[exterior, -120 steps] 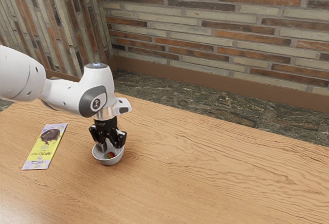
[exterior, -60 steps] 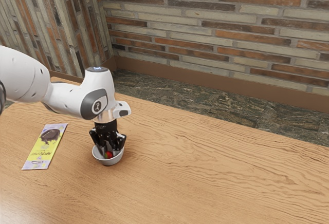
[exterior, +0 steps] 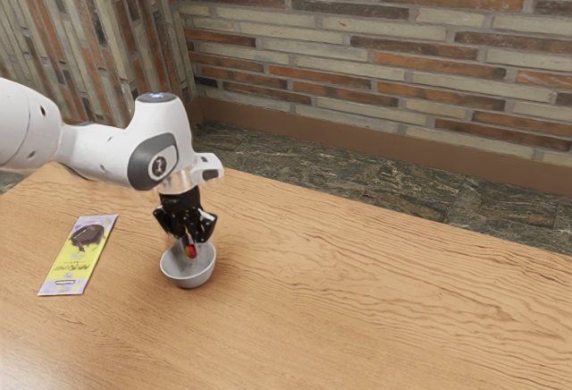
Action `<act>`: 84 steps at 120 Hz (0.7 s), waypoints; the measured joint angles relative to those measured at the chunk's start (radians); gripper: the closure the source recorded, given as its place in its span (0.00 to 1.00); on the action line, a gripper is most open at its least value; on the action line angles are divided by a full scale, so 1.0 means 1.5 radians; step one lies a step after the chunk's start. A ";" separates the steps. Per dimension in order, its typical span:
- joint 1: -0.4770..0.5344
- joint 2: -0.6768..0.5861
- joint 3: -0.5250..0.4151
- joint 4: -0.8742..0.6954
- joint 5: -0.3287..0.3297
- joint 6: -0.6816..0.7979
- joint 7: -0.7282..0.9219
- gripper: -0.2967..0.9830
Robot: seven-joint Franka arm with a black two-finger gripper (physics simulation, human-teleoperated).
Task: Take strawberry from the bowl
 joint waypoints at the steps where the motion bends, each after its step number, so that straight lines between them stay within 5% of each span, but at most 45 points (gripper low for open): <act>1: -0.001 -0.003 -0.001 -0.001 0.000 -0.001 0.000 0.70; 32: -0.005 -0.043 -0.082 0.005 0.000 -0.010 -0.010 0.72; 84: -0.005 0.093 -0.203 0.123 -0.009 -0.004 -0.026 0.74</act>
